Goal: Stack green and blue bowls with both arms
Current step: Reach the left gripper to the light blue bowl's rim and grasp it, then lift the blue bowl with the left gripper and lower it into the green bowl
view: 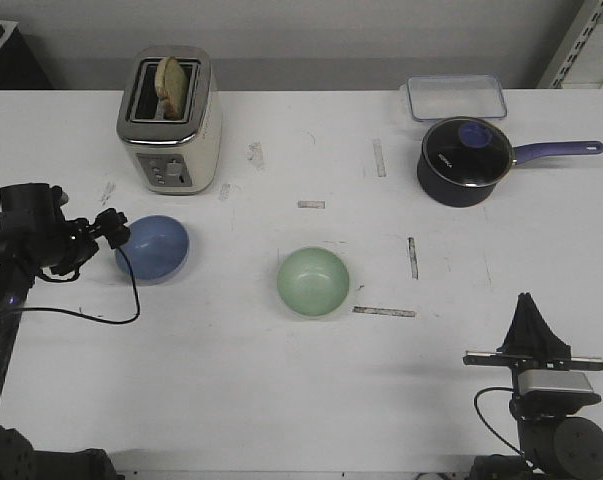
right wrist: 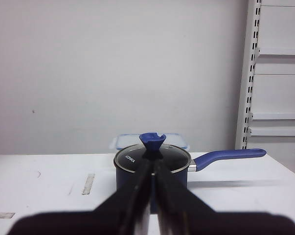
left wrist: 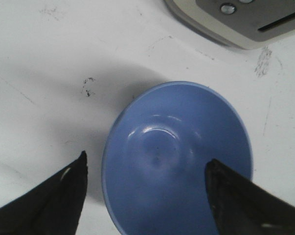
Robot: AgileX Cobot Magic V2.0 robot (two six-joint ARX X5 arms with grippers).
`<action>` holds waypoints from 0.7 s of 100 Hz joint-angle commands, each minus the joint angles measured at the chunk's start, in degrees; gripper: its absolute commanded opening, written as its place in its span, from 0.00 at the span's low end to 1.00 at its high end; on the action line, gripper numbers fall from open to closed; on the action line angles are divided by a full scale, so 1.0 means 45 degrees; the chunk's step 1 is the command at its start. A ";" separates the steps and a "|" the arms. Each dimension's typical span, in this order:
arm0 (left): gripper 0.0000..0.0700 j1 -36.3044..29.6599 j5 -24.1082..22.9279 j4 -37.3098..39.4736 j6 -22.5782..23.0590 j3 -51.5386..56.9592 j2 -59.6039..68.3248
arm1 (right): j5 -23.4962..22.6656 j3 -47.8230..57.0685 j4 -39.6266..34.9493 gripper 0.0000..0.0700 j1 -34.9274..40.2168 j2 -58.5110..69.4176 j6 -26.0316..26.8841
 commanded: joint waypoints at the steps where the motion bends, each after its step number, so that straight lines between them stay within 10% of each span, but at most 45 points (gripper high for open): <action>1: 0.65 0.0034 0.0083 -0.0083 0.0330 0.0257 0.0568 | -0.0005 0.0044 0.0136 0.00 0.0010 -0.0029 -0.0029; 45: 0.60 -0.0588 0.0083 -0.0233 0.0515 0.0257 0.2934 | -0.0010 0.0044 0.0136 0.00 0.0010 -0.0029 -0.0029; 63: 0.02 -0.0903 0.0010 -0.0185 0.0515 0.0257 0.3293 | -0.0010 0.0044 0.0136 0.00 0.0010 -0.0029 -0.0029; 70: 0.00 -0.0918 0.0010 -0.0121 0.0510 0.0257 0.3283 | -0.0005 0.0044 0.0136 0.00 0.0010 -0.0029 -0.0029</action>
